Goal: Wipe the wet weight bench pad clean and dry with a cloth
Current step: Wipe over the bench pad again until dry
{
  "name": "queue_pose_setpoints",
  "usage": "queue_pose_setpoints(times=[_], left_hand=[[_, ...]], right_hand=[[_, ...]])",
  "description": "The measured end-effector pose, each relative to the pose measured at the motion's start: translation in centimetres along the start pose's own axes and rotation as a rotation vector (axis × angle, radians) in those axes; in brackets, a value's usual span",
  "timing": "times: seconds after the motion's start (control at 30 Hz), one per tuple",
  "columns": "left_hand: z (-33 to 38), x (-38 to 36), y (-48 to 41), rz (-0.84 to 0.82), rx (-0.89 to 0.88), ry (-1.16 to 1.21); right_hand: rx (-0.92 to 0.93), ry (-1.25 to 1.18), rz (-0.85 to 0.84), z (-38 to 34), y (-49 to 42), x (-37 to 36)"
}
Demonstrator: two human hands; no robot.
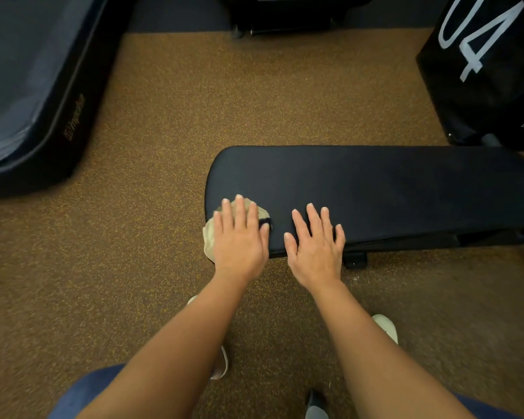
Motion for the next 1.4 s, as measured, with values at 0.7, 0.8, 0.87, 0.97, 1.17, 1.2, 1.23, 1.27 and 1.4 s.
queue_pose_setpoints(times=[0.7,0.8,0.87,0.97,1.17,1.2,1.23,1.27,1.4], left_hand=[[-6.4,0.4,0.4,-0.028,-0.638,-0.190],[-5.8,0.4,0.4,-0.038,-0.533,-0.188],[-4.4,0.1,0.8,-0.046,-0.471,-0.192],[-2.6,0.0,0.9,-0.078,-0.392,-0.195],[-2.3,0.4,0.4,-0.079,-0.624,-0.176],[-3.0,0.5,0.0,-0.073,-0.651,-0.160],[-3.5,0.6,-0.4,-0.068,-0.633,-0.143],[-3.5,0.7,-0.7,-0.065,-0.572,-0.124],[0.6,0.3,0.1,-0.036,-0.171,-0.031]], right_hand=[[0.065,-0.015,-0.036,2.7,0.4,0.1],[0.055,-0.020,-0.023,2.5,0.4,0.1],[0.046,-0.027,-0.005,2.3,0.5,0.0],[0.042,-0.030,0.022,2.1,0.4,-0.1],[0.041,-0.024,0.028,2.3,0.5,-0.2],[0.044,-0.023,0.023,2.4,0.5,-0.2],[0.045,-0.023,0.020,2.4,0.5,-0.1],[0.047,-0.022,0.019,2.5,0.5,-0.1],[0.048,-0.024,0.013,2.3,0.5,0.0]])
Point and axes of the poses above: each hand's wrist, its own y-axis away from the middle knuckle, its own x-axis out of the back of the hand, z = x × y, the point moved 2 cm from there along -y, towards the middle knuckle, and after that the axes turned 7 degrees about x, right-handed, at the moved point
